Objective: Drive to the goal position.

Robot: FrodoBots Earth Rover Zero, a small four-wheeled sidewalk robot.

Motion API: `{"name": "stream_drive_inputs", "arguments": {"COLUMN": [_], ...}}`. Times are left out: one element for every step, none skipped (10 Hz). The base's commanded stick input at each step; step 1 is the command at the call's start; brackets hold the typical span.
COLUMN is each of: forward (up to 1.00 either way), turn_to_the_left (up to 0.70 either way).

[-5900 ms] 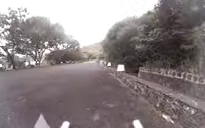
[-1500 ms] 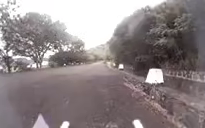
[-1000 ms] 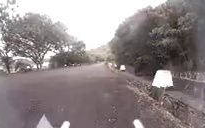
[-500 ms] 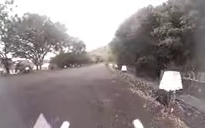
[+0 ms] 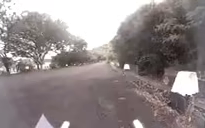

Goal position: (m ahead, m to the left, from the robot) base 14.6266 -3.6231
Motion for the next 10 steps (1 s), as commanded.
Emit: {"name": "stream_drive_inputs", "arguments": {"forward": [0.50, 0.50, 0.50, 0.50, 0.50, 0.50, 0.50, 0.50, 0.50, 0.50], "turn_to_the_left": [0.00, 0.00, 0.00, 0.00, 0.00, 0.00, 0.00, 0.00, 0.00, 0.00]}}
